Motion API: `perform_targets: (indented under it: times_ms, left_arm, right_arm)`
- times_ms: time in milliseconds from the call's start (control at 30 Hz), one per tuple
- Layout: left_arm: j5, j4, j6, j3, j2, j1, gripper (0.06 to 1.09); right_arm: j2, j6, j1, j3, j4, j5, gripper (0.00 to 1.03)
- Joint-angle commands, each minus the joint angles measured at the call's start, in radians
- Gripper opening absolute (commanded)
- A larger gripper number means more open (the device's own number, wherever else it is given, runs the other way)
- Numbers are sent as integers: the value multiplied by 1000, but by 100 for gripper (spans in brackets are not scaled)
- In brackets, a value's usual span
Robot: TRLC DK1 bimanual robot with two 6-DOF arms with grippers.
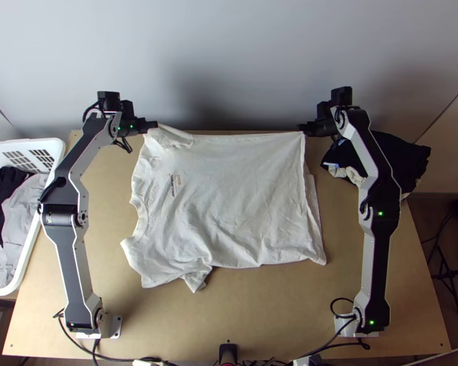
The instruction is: Fold the t-shirt
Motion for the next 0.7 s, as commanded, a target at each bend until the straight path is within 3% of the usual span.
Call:
perform_targets:
  times_ms: [0,667]
  left_arm:
    - [0,-2,-4,1,-43,9,9]
    - [58,-74,-78,83,-460,31,9]
  right_arm:
    - [-32,5,3,0,-1,-2,3]
    - [-388,31,20,12,4,-2,3]
